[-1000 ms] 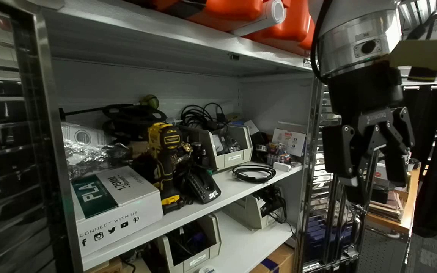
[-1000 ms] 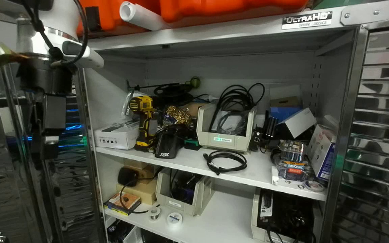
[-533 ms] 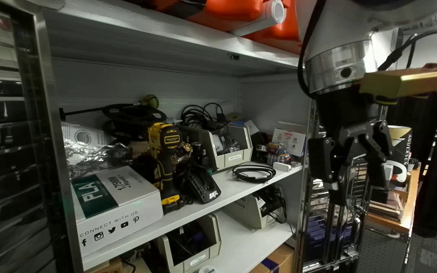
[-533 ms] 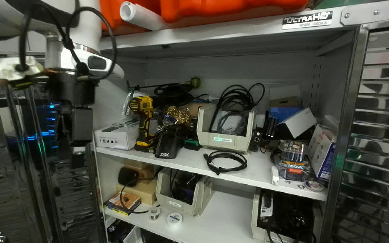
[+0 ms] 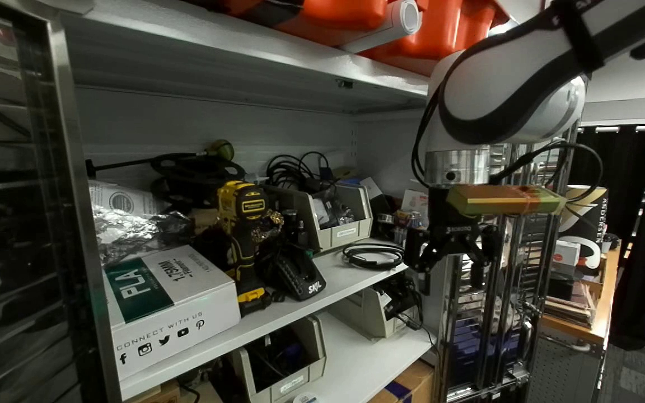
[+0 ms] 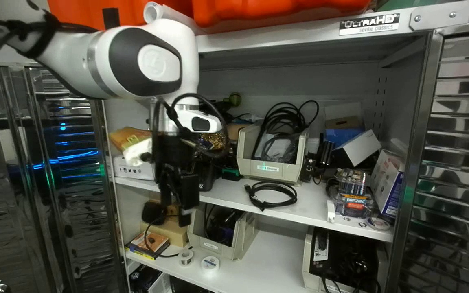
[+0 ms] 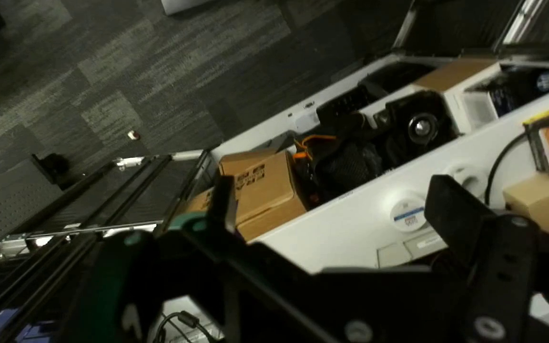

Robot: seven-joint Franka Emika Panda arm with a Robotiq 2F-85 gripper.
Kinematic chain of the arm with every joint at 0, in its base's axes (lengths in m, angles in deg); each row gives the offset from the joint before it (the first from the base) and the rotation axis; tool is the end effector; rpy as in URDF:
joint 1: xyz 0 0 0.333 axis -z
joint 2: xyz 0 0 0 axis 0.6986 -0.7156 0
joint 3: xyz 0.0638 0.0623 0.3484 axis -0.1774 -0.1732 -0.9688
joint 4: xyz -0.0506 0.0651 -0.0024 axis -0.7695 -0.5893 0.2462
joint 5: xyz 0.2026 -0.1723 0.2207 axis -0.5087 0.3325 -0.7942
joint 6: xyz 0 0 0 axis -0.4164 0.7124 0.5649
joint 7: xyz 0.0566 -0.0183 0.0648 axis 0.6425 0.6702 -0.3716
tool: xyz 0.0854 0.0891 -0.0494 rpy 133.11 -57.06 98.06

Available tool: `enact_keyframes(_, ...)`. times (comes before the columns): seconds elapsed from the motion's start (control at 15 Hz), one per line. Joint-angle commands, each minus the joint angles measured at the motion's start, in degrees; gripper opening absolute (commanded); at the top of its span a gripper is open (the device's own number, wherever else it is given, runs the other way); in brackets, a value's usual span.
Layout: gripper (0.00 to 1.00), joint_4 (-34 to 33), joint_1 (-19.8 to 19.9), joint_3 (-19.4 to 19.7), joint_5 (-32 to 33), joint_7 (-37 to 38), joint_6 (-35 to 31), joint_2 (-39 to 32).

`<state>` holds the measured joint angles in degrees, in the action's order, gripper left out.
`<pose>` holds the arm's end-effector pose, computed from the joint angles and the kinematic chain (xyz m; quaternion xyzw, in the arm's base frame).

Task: Pick up the black cable and put it in the tool box

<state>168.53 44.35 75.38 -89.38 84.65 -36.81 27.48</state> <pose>0.4093 0.0623 0.4747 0.9912 -0.1299 -0.0249 0.0096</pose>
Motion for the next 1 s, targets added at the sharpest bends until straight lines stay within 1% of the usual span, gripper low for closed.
enact_keyframes(0.0,1.0,-3.33,0.78,2.14,1.48,1.27,-10.32,-5.69)
enact_keyframes(0.27,1.0,-8.34,1.44,4.22,3.85,4.01,-17.65,-10.76)
enact_keyframes(0.47,1.0,-13.51,1.61,5.95,3.89,6.54,-21.1,-14.93)
enact_keyframes(0.6,1.0,-16.78,1.54,7.12,4.63,8.9,-21.6,-17.76)
enact_keyframes(0.93,1.0,-23.13,0.82,10.87,8.13,15.3,-20.06,-25.09)
